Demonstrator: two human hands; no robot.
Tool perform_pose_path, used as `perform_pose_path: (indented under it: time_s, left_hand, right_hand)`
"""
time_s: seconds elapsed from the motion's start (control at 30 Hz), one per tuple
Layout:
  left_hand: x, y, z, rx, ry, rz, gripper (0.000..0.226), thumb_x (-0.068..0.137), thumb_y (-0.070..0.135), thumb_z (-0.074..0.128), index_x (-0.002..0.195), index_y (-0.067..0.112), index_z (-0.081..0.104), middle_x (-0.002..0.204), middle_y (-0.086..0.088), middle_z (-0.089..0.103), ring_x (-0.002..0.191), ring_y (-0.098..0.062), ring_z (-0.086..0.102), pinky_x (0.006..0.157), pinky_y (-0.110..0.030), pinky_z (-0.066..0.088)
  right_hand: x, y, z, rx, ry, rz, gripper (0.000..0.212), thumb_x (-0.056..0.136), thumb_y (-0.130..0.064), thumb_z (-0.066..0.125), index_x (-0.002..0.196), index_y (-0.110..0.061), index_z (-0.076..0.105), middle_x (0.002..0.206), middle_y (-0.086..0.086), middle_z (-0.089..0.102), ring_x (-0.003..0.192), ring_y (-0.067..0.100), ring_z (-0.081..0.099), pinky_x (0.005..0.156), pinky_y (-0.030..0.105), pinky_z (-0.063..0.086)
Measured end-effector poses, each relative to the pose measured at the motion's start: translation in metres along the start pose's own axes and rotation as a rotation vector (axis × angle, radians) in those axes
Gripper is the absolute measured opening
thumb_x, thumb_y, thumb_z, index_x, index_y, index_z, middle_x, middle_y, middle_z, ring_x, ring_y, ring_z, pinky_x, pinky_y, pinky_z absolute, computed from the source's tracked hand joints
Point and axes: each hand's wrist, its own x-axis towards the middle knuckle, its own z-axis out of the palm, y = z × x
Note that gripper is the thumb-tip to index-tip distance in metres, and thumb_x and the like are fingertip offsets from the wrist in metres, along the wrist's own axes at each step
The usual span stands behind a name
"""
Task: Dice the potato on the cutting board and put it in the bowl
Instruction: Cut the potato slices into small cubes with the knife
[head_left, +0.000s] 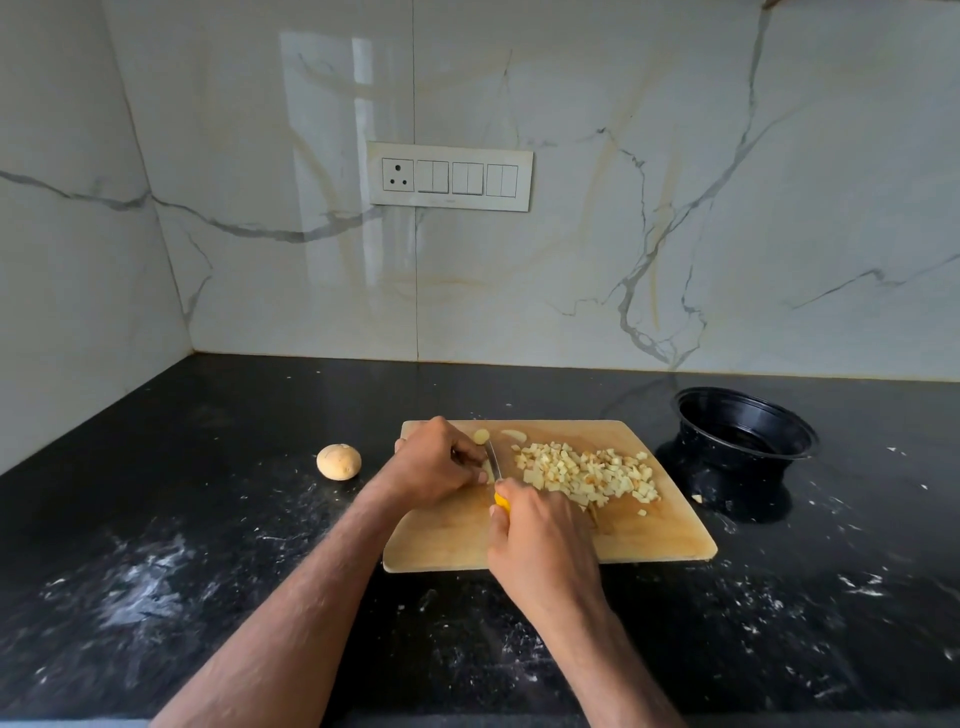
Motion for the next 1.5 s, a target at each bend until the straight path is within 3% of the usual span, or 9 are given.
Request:
perform_pose_path:
  time_s: [0.17,0.33,0.6,0.77,0.87,0.93,1.07,1.3,1.5]
  left_hand:
    - [-0.003,0.004,0.0,-0.064,0.027,-0.033,0.018,0.075,0.018,0.088,0.092,0.022,0.083,0.082,0.021,0.071,0.092,-0.007,0.067,0.097,-0.044,0.051]
    - [0.0,0.004,-0.001,-0.129,0.034,-0.083,0.022,0.069,0.012,0.092,0.088,0.019,0.083,0.082,0.011,0.076,0.081,-0.002,0.067,0.068,-0.008,0.047]
    - [-0.003,0.006,0.0,-0.096,0.038,-0.054,0.021,0.076,0.014,0.088,0.096,0.017,0.082,0.087,0.01,0.075,0.083,-0.004,0.066,0.069,-0.01,0.045]
    - [-0.006,0.004,0.001,-0.086,0.063,-0.024,0.015,0.083,0.012,0.082,0.095,0.021,0.082,0.087,0.014,0.074,0.086,-0.005,0.066,0.079,-0.019,0.053]
    - [-0.007,0.0,0.0,-0.162,0.136,-0.005,0.015,0.084,0.009,0.08,0.088,0.023,0.083,0.081,0.016,0.075,0.082,0.003,0.067,0.072,-0.008,0.049]
    - [-0.007,-0.003,-0.001,-0.199,0.205,-0.006,0.014,0.085,0.008,0.079,0.084,0.022,0.083,0.079,0.015,0.075,0.079,0.008,0.065,0.066,-0.003,0.046]
    - [-0.007,-0.008,-0.004,-0.214,0.238,-0.036,0.02,0.086,0.008,0.077,0.076,0.025,0.079,0.074,0.014,0.073,0.075,0.002,0.065,0.064,-0.006,0.045]
    - [-0.003,-0.008,-0.004,-0.128,0.194,0.004,0.022,0.084,0.004,0.075,0.074,0.023,0.073,0.08,0.01,0.071,0.082,-0.008,0.064,0.082,-0.036,0.056]
    - [-0.001,-0.02,-0.008,-0.165,0.31,-0.03,0.022,0.09,0.0,0.062,0.088,0.019,0.072,0.088,0.008,0.069,0.088,-0.015,0.064,0.089,-0.048,0.055]
  right_hand:
    - [-0.004,-0.005,0.001,0.009,-0.029,0.014,0.029,0.1,-0.027,0.06,0.128,-0.022,0.064,0.097,-0.006,0.07,0.062,0.0,0.045,0.046,0.008,0.027]
    - [-0.006,-0.007,0.003,0.017,-0.042,0.023,0.032,0.1,-0.022,0.059,0.132,-0.02,0.058,0.105,-0.003,0.066,0.08,0.005,0.049,0.068,0.015,0.046]
    - [-0.032,0.001,-0.007,0.007,-0.111,-0.025,0.037,0.1,-0.026,0.058,0.137,-0.023,0.054,0.105,-0.007,0.07,0.09,0.008,0.064,0.088,0.024,0.055]
    - [-0.044,0.011,-0.029,0.055,-0.046,-0.012,0.031,0.098,-0.033,0.059,0.128,-0.029,0.064,0.098,-0.014,0.072,0.078,0.002,0.062,0.073,0.014,0.053]
    - [-0.039,0.006,-0.031,0.051,0.021,-0.013,0.027,0.098,-0.034,0.057,0.123,-0.029,0.066,0.092,-0.015,0.071,0.071,0.002,0.056,0.061,0.009,0.038]
    - [-0.031,-0.002,-0.026,0.059,0.01,-0.028,0.028,0.1,-0.034,0.057,0.126,-0.028,0.064,0.094,-0.013,0.071,0.072,0.002,0.058,0.06,0.008,0.042]
    - [-0.023,-0.009,-0.013,0.025,-0.068,-0.012,0.035,0.102,-0.029,0.056,0.136,-0.025,0.059,0.097,-0.009,0.072,0.074,0.004,0.066,0.066,0.014,0.055]
    - [-0.021,-0.002,-0.014,0.003,-0.008,0.074,0.034,0.101,-0.029,0.054,0.134,-0.025,0.06,0.093,-0.008,0.073,0.072,0.006,0.067,0.068,0.018,0.058]
    - [-0.017,-0.017,-0.007,0.032,-0.052,0.002,0.031,0.101,-0.029,0.056,0.132,-0.026,0.062,0.096,-0.01,0.072,0.065,0.002,0.056,0.047,0.005,0.034]
